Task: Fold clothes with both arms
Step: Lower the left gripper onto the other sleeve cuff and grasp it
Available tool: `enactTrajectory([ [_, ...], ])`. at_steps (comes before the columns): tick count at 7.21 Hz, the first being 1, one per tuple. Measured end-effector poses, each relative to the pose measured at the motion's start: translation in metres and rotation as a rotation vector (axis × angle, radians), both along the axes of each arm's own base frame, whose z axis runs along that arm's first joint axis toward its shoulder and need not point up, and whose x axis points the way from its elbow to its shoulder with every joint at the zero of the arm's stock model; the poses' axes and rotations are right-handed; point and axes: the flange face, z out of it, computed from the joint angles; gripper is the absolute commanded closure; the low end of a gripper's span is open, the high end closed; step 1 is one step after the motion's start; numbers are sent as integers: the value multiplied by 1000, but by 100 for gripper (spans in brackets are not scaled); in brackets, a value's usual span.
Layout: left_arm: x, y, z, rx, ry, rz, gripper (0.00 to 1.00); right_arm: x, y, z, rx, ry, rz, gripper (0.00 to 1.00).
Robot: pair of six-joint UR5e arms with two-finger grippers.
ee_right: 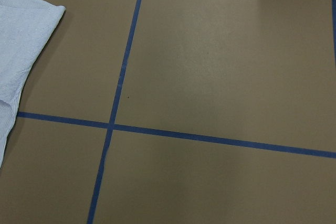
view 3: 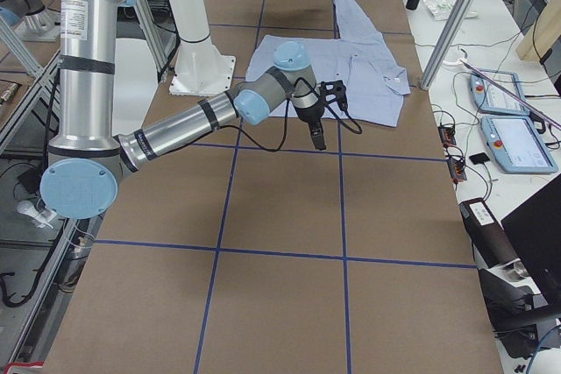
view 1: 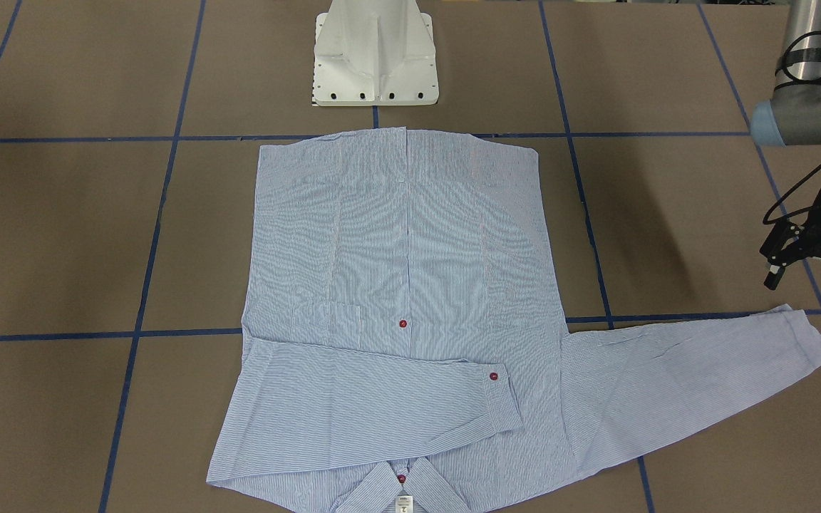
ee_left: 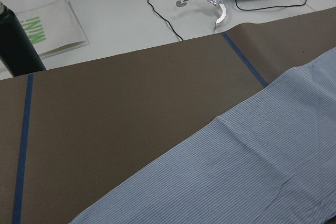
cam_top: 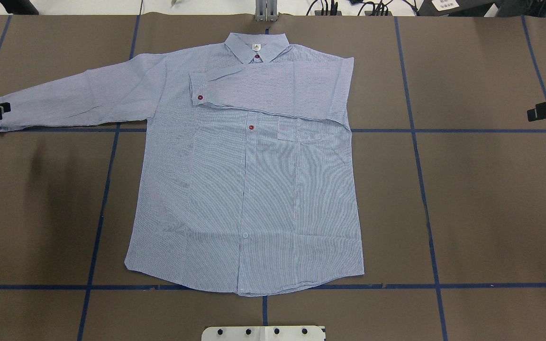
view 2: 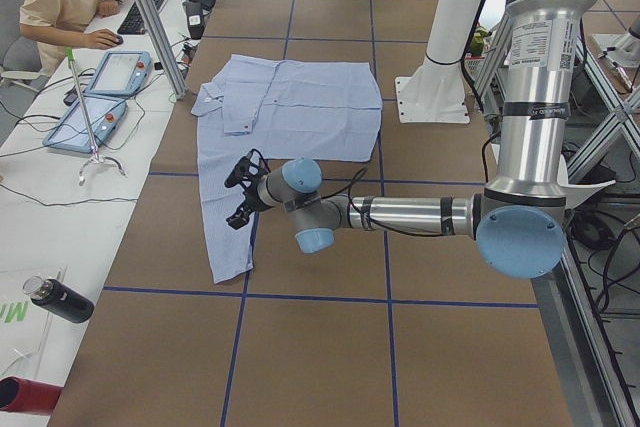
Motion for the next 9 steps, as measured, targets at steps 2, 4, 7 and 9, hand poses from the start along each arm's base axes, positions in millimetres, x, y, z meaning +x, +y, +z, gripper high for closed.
enactTrajectory([
  [2, -1, 11, 44, 12, -63, 32, 1, 1, 0, 2, 1, -1, 4, 1],
  [4, -6, 21, 77, 22, -109, 58, 12, 0, -1, 1, 3, -1, 5, 1],
  [7, -3, 15, 89, 25, -116, 59, 29, 0, -2, 1, 9, 0, 1, 1],
  [9, 8, -5, 89, 22, -119, 58, 28, -1, -4, 0, 13, 0, -2, 1],
])
